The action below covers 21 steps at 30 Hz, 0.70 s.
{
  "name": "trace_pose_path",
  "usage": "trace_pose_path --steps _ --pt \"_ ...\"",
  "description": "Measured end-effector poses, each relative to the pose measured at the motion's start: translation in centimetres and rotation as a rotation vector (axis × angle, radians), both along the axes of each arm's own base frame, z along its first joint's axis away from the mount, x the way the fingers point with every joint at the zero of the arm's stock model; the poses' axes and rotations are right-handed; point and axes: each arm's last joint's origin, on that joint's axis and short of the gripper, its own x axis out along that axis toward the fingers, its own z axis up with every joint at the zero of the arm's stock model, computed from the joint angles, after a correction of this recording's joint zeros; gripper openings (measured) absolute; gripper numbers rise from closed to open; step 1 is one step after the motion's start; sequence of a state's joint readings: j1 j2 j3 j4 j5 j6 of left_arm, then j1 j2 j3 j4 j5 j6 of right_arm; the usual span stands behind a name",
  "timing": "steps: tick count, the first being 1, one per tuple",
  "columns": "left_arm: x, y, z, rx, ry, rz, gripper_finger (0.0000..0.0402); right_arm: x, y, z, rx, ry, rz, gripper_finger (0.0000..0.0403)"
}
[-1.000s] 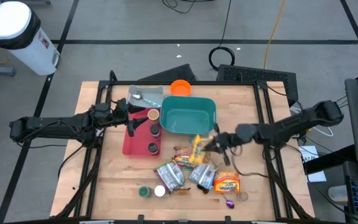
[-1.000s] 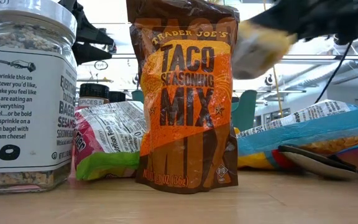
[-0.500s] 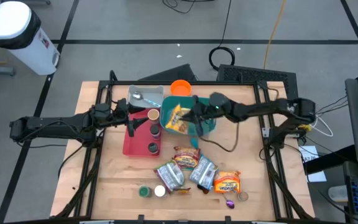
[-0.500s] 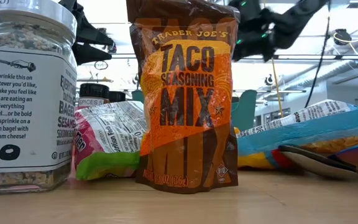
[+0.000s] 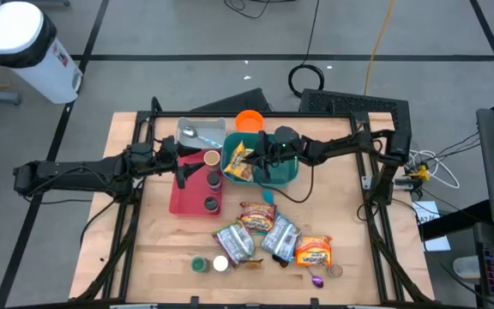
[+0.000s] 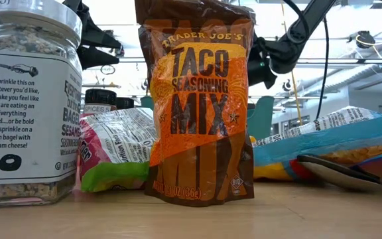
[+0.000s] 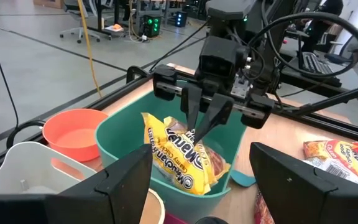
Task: Pick & Place Food Item
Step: Put the yellow noodle pack into the green bin, then put the orange noodle pack into the green bin
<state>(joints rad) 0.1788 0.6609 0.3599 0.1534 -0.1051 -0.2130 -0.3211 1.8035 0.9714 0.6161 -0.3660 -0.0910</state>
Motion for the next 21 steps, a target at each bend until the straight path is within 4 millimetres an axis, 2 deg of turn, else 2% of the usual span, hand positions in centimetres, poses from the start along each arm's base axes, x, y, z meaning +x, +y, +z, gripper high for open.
trace_pose_path --steps 6,14,18,21 --pt "0.0 0.0 0.0 0.000 -0.001 0.000 0.0276 0.1 0.1 0.1 0.020 -0.013 -0.005 0.0039" --pt "0.0 0.0 0.0 0.000 -0.001 0.000 0.0276 0.0 0.2 0.4 0.088 -0.015 -0.022 0.0143" --pt "0.0 0.0 0.0 0.000 0.000 0.000 0.0276 -0.5 0.7 2.1 0.134 -0.034 -0.021 0.0189" --pt "0.0 0.0 0.0 -0.001 0.000 0.000 0.0276 -1.2 2.3 4.1 0.129 -0.020 0.035 0.0213"
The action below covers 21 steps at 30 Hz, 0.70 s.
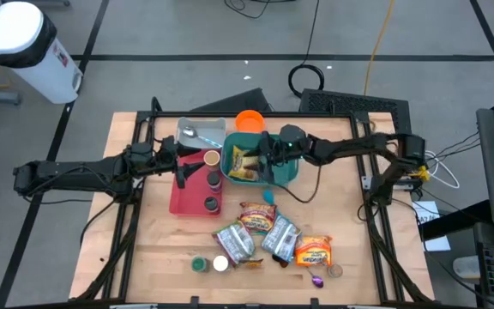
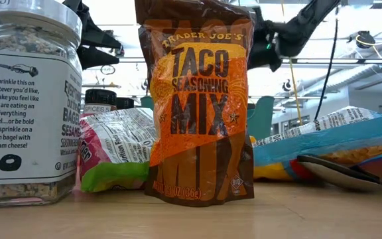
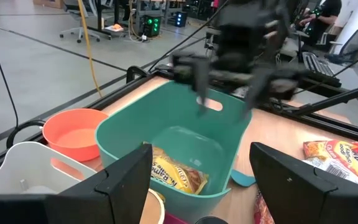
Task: Pick & Place Food Item
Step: Put the orange noodle pack into the green bin
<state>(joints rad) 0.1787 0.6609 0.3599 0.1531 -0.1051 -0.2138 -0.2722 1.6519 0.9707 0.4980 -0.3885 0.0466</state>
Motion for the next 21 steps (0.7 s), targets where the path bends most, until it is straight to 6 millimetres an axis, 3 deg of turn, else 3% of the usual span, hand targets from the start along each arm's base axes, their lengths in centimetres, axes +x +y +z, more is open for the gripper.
trace_pose_path --steps 4,7,14,21 --pt "0.0 0.0 0.0 0.000 0.000 0.000 0.0276 -1.8 3.6 2.6 -0.104 0.054 0.118 0.0231" --pt "0.0 0.0 0.0 -0.003 -0.001 0.000 0.0276 -3.2 6.9 3.5 -0.191 0.144 0.146 0.0232" --pt "0.0 0.0 0.0 -0.017 -0.004 0.002 0.0276 -6.4 13.6 3.2 -0.299 0.305 0.187 0.0215" --pt "0.0 0.0 0.0 -0.022 -0.004 0.002 0.0276 -9.6 17.8 2.0 -0.206 0.409 0.275 0.0210"
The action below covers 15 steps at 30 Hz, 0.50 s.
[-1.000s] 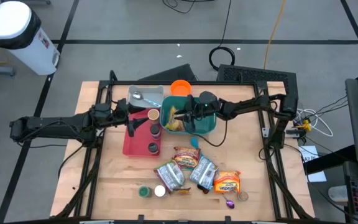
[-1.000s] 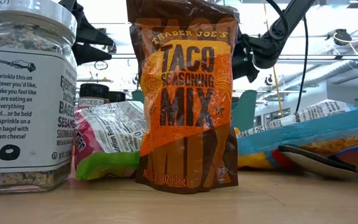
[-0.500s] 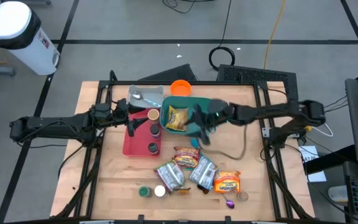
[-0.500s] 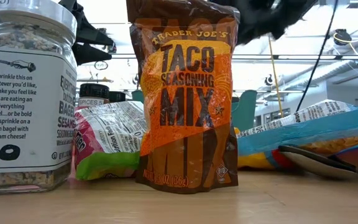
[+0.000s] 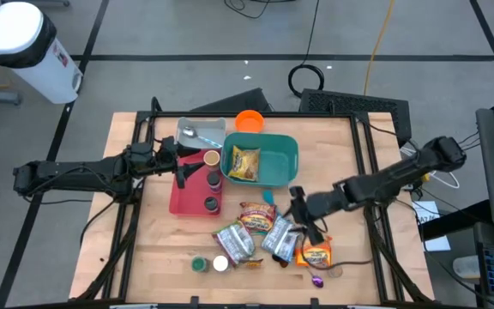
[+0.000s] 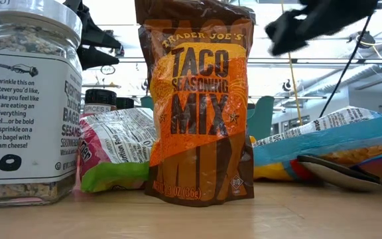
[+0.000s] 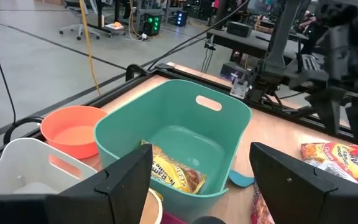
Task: Pick & Place Food Item
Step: Put the orange noodle pack into the green bin
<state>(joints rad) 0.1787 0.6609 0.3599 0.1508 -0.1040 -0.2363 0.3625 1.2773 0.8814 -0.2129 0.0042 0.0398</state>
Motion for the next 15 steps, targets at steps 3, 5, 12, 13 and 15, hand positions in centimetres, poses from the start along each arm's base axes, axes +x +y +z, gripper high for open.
trace_pose_path --steps 3,5,12,13,15 --pt "0.0 0.0 0.0 -0.001 0.005 0.000 0.0276 -1.2 1.3 -0.7 0.065 0.056 -0.004 0.0208" --pt "0.0 0.0 0.0 -0.001 0.005 0.001 0.0276 -2.0 2.1 -1.2 0.092 0.101 -0.002 0.0206" --pt "0.0 0.0 0.0 -0.003 0.004 0.001 0.0276 -4.6 3.9 -3.8 0.108 0.260 -0.043 0.0205" --pt "0.0 0.0 0.0 -0.003 0.004 0.001 0.0276 -5.0 4.0 -4.1 0.098 0.272 -0.063 0.0204" --pt "0.0 0.0 -0.1 -0.004 0.004 0.001 0.0276 -5.6 4.0 -4.9 0.090 0.299 -0.109 0.0203"
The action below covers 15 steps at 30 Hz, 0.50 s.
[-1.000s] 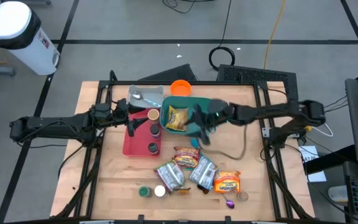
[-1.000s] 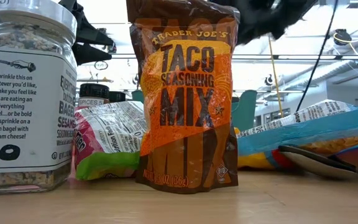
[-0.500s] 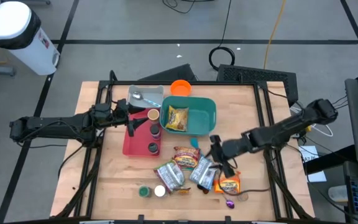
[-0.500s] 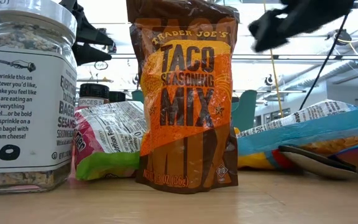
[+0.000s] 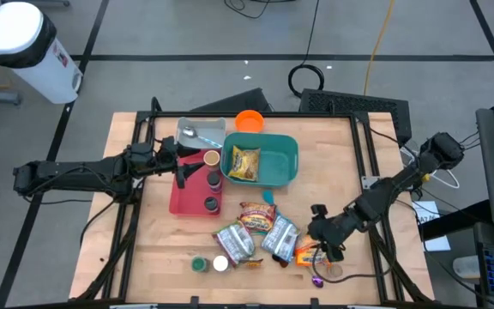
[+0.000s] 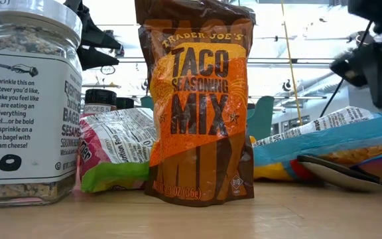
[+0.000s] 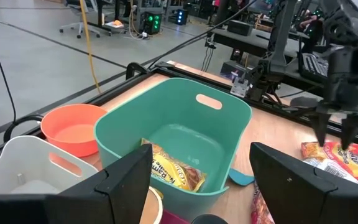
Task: Pick & Place Food Item
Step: Put the orange noodle pack into the green bin
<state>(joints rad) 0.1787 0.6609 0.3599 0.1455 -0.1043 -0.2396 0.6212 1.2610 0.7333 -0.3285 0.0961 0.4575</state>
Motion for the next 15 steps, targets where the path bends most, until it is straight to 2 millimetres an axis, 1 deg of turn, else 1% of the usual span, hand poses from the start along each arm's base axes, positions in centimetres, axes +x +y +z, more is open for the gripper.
trace_pose_path --steps 6,9,12,15 --pt "0.0 0.0 0.0 -0.006 -0.002 0.001 0.0276 -1.1 -0.3 -1.8 0.017 0.074 -0.081 0.0202" --pt "0.0 0.0 0.0 -0.006 -0.002 0.001 0.0276 -1.4 -0.6 -2.4 0.020 0.095 -0.104 0.0196" --pt "0.0 0.0 0.0 -0.007 -0.002 0.001 0.0276 -1.5 -0.7 -2.7 0.019 0.102 -0.109 0.0182" --pt "0.0 0.0 0.0 -0.007 -0.002 0.001 0.0276 -1.6 -0.7 -2.8 0.024 0.106 -0.118 0.0158"
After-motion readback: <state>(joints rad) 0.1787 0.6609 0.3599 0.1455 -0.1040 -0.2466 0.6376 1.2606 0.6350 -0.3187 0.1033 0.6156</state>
